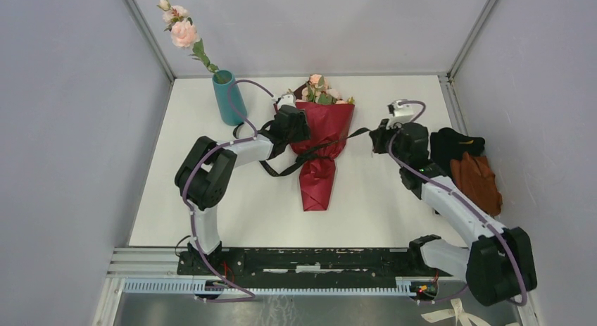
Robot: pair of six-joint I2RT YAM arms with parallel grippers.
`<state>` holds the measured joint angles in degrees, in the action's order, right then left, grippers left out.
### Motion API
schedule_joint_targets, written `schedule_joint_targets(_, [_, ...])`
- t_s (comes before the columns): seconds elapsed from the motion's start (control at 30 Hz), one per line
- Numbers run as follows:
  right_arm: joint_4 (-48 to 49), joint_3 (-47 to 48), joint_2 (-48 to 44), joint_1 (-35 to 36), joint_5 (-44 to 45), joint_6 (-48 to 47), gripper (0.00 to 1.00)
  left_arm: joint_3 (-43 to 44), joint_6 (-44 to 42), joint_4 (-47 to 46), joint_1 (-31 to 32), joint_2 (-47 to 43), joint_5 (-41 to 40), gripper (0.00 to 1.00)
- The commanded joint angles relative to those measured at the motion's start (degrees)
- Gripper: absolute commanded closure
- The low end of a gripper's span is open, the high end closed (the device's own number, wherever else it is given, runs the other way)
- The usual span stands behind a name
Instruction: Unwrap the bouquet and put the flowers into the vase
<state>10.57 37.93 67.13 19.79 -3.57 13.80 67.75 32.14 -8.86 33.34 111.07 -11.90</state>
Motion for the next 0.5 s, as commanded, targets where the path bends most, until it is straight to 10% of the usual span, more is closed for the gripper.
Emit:
schedule_joint_targets(0.0, [-2.5,-1.0,-8.5,-5.7,6.6,2.8,1.0,-0.3,-2.7,1.2,-0.3,0.4,-1.0,0.35])
schedule_joint_targets(0.47, [-12.3,9.6,-18.7,-13.7,15.9,-2.3,1.0,-0.5,-3.2,0.5,-0.4,-0.3,3.9,0.35])
